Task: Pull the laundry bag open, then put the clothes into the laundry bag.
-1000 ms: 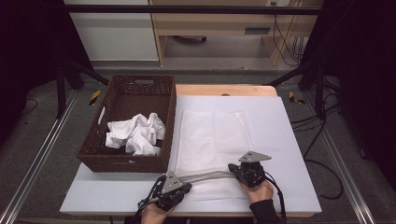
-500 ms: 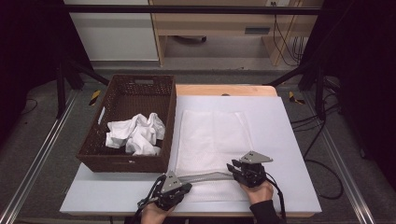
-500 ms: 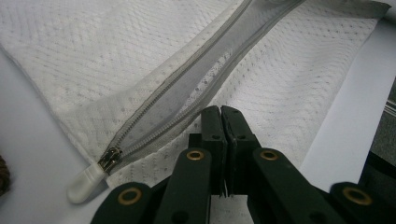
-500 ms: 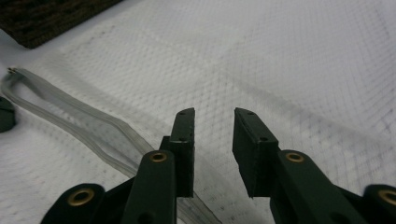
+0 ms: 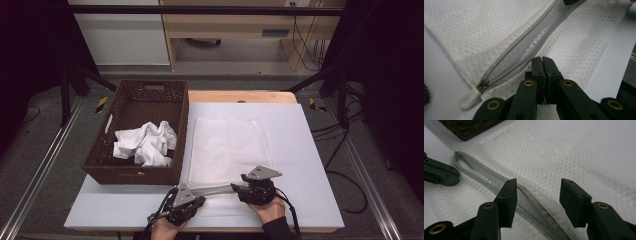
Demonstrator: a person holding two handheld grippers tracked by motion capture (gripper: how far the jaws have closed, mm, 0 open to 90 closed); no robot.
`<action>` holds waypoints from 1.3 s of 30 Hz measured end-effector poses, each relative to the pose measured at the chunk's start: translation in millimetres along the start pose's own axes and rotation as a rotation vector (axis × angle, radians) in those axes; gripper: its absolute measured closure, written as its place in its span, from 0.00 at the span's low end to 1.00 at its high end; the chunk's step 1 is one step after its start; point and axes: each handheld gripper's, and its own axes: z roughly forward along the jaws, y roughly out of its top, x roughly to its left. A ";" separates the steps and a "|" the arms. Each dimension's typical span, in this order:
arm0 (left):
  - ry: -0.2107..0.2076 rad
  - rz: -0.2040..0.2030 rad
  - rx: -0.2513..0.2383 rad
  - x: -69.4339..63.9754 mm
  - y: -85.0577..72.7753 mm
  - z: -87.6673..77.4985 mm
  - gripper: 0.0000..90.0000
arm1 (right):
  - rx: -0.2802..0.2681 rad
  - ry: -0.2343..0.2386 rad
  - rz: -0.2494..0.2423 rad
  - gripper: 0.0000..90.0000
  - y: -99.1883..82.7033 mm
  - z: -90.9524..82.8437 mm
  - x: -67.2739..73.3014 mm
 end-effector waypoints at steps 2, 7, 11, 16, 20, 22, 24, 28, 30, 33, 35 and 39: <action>-0.001 -0.001 0.000 0.1 0.0 0.0 0.97 | 0.005 -0.008 -0.008 0.50 -1.0 1.1 0.1; -0.001 0.000 0.000 0.1 0.0 0.1 0.97 | 0.027 -0.021 -0.018 0.47 -2.6 5.6 2.3; 0.000 0.001 0.000 0.0 0.1 0.1 0.97 | 0.045 -0.034 -0.024 0.48 -4.5 10.0 1.6; -0.001 0.001 0.001 0.1 0.1 0.1 0.97 | 0.071 -0.043 -0.032 0.55 -4.9 14.6 1.3; -0.001 0.000 0.001 0.1 0.1 0.1 0.97 | 0.080 -0.061 -0.027 0.62 -5.2 16.9 -0.1; 0.000 0.001 0.002 -0.1 0.1 0.0 0.97 | 0.078 -0.064 -0.014 0.66 -4.4 16.9 -1.7; 0.001 0.002 0.000 -0.2 0.1 0.2 0.97 | 0.076 -0.067 -0.001 0.72 -4.1 16.1 -2.1; 0.003 0.003 0.001 -0.4 0.3 0.2 0.97 | 0.070 -0.071 0.013 0.80 -3.3 13.1 -3.6; 0.004 0.003 0.002 -0.5 0.3 0.2 0.97 | 0.064 -0.069 0.014 0.84 -3.1 11.5 -4.9; 0.003 0.001 0.001 -0.2 0.3 0.4 0.97 | 0.064 -0.061 0.031 0.90 -2.4 9.4 -5.3; 0.003 -0.001 0.000 -0.1 0.3 0.5 0.97 | 0.056 -0.052 0.041 0.94 -1.9 8.2 -5.9; 0.002 -0.003 -0.001 0.1 0.4 0.6 0.97 | 0.028 -0.035 0.054 0.97 -0.5 3.5 -8.7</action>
